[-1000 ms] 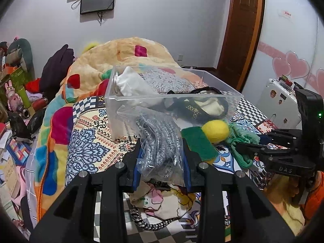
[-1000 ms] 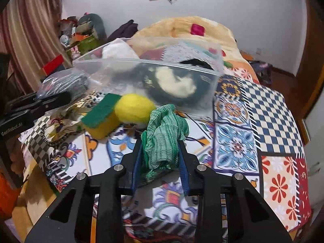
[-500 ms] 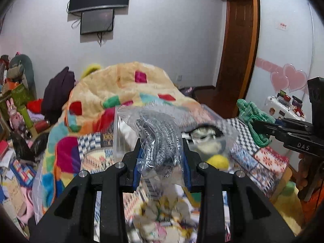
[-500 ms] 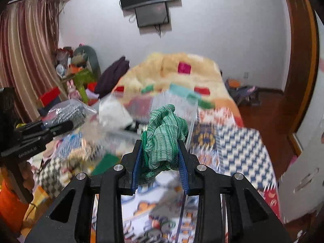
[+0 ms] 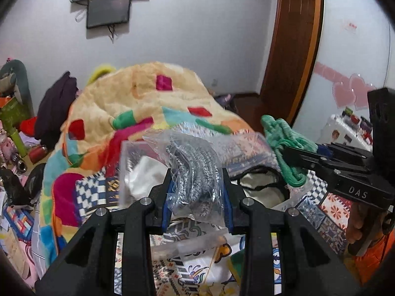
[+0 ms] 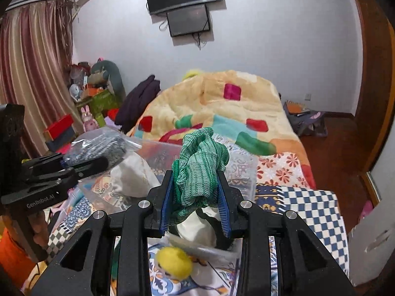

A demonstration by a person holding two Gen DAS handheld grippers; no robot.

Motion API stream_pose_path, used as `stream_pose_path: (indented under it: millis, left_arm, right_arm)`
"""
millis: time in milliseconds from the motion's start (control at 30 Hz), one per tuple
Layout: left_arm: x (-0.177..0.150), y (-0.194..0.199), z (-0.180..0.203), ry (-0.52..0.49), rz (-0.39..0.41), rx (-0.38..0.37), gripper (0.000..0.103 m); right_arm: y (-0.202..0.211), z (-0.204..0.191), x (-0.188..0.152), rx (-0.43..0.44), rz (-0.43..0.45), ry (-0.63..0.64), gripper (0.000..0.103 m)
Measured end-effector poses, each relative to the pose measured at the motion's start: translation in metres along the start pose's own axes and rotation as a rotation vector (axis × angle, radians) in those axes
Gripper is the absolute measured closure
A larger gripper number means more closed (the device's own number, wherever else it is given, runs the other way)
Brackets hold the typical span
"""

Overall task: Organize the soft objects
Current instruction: 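Carry green cloth into the box with right tool while left drops the scrubber in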

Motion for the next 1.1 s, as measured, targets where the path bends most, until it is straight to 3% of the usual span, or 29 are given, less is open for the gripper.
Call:
stream_pose_path:
  millis: [167, 333, 500, 600, 667, 833, 933, 1100]
  left_arm:
    - [-0.014, -0.031, 0.004, -0.010, -0.106, -0.019, 0.070]
    - [-0.024, -0.040, 0.008, -0.027, -0.149, -0.012, 0.066]
    - [-0.021, -0.027, 0.012, -0.049, -0.103, 0.003, 0.044]
    - [-0.016, -0.012, 0.016, -0.067, -0.067, 0.011, 0.038]
    - [-0.011, 0.001, 0.015, -0.071, -0.038, 0.022, 0.025]
    - [-0.007, 0.036, 0.013, -0.076, 0.035, 0.060, 0.004]
    - [-0.011, 0.053, 0.008, -0.071, 0.057, 0.086, 0.002]
    - [-0.035, 0.067, 0.000, -0.049, 0.029, 0.095, 0.001]
  right_arm:
    - [-0.026, -0.006, -0.012, -0.018, -0.070, 0.041, 0.073]
    - [-0.033, -0.009, -0.024, -0.040, -0.112, 0.079, 0.068]
    - [-0.028, -0.003, -0.023, -0.064, -0.113, 0.085, 0.048]
    - [-0.019, -0.002, -0.018, -0.064, -0.096, 0.085, 0.047]
    - [-0.008, -0.002, -0.013, -0.072, -0.075, 0.088, 0.043]
    - [0.016, -0.006, -0.005, -0.063, -0.011, 0.090, 0.028]
    - [0.031, -0.011, -0.006, -0.052, 0.012, 0.086, 0.022]
    - [0.045, -0.017, -0.020, -0.032, 0.010, 0.074, 0.022]
Point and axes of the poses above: each gripper's, at about its wrist camera, not at the fingertips, and y roughly against the way its jaws point, z to its right, x to its top, the point moved 9 cm from there along -y, roughly the way its jaws point, and after that the axes turned 4 degrees about -x, right-handed, at the moved point
